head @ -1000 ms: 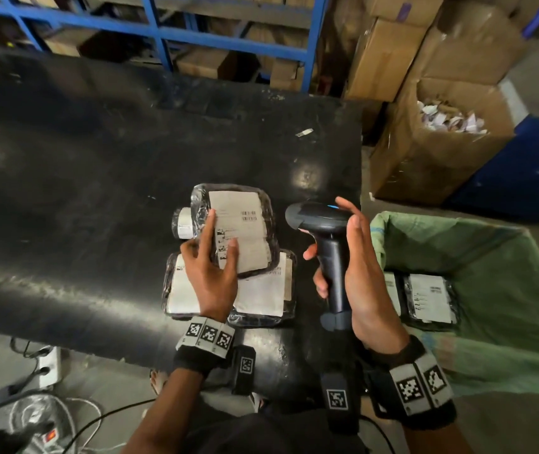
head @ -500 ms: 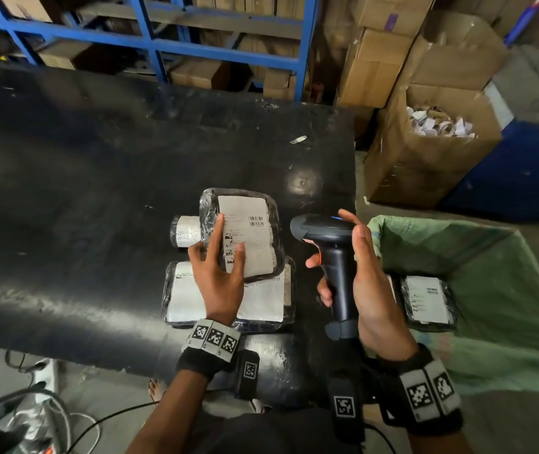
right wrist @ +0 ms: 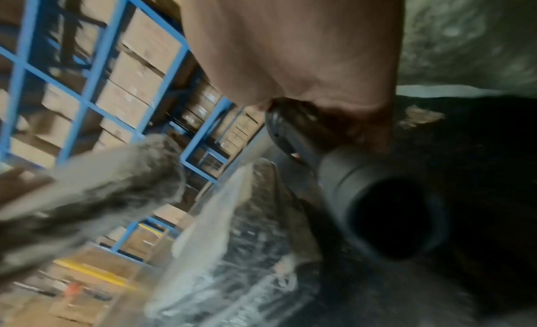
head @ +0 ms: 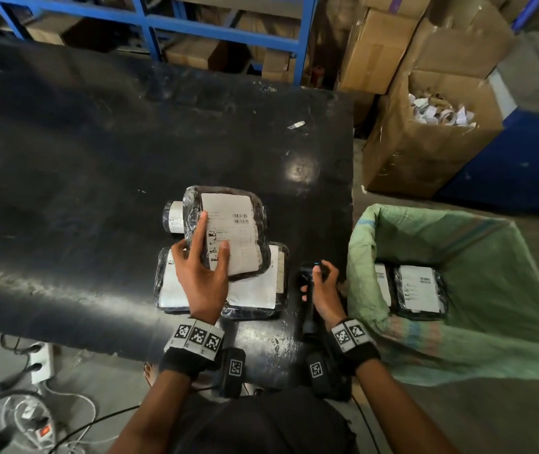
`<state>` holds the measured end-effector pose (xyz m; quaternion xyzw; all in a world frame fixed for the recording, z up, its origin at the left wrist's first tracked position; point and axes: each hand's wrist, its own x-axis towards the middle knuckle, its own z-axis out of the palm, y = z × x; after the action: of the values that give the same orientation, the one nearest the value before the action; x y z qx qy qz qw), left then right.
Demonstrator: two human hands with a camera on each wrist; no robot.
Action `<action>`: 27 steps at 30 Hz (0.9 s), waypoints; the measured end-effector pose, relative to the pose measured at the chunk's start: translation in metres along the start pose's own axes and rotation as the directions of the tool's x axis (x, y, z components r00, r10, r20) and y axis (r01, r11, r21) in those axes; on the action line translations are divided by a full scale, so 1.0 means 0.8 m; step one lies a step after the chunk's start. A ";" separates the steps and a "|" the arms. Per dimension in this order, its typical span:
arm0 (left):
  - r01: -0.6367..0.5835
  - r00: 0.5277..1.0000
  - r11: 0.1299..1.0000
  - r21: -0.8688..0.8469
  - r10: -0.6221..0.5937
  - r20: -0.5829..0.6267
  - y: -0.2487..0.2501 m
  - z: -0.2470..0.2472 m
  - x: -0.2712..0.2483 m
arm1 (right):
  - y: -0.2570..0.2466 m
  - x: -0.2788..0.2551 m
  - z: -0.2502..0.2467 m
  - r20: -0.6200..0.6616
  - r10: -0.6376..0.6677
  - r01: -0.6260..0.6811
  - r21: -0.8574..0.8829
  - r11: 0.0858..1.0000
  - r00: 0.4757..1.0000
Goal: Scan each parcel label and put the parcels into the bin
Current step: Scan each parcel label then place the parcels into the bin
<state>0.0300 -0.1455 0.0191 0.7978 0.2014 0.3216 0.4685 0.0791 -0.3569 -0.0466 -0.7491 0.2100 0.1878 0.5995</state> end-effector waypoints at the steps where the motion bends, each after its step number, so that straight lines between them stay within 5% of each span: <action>1: 0.005 1.000 1.000 0.003 -0.005 0.000 0.000 0.000 -0.001 | 0.008 0.008 0.004 -0.003 -0.011 0.011 -0.007 1.000 1.000; 5: 0.012 1.000 1.000 0.009 -0.012 0.021 0.003 0.000 -0.002 | 0.027 0.023 0.013 0.002 0.031 -0.030 -0.060 0.998 1.000; 8: 0.036 0.998 0.999 -0.020 -0.035 0.055 0.010 0.004 -0.002 | 0.030 0.025 0.007 -0.060 0.026 -0.041 -0.266 0.963 0.998; 11: 0.038 0.995 0.999 -0.019 -0.036 0.090 0.012 0.010 -0.001 | 0.015 0.018 -0.006 -0.129 -0.139 0.078 -0.392 0.917 0.982; 15: 0.041 0.984 0.997 -0.059 -0.031 0.174 0.018 0.025 -0.001 | -0.037 -0.017 -0.018 0.045 -0.372 0.373 -0.208 0.904 0.927; 20: 0.018 0.963 0.994 -0.104 0.011 0.270 0.034 0.056 -0.007 | -0.079 -0.043 -0.016 0.194 -0.464 0.479 -0.040 0.877 0.864; 27: 0.083 0.922 0.974 -0.212 0.006 0.387 0.065 0.106 -0.026 | -0.091 -0.057 -0.064 -0.024 -0.572 0.572 -0.018 0.820 0.820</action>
<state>0.0757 -0.2358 0.0279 0.7834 0.0837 0.1698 0.5921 0.0818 -0.3886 0.0481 -0.7830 -0.0170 -0.0102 0.6217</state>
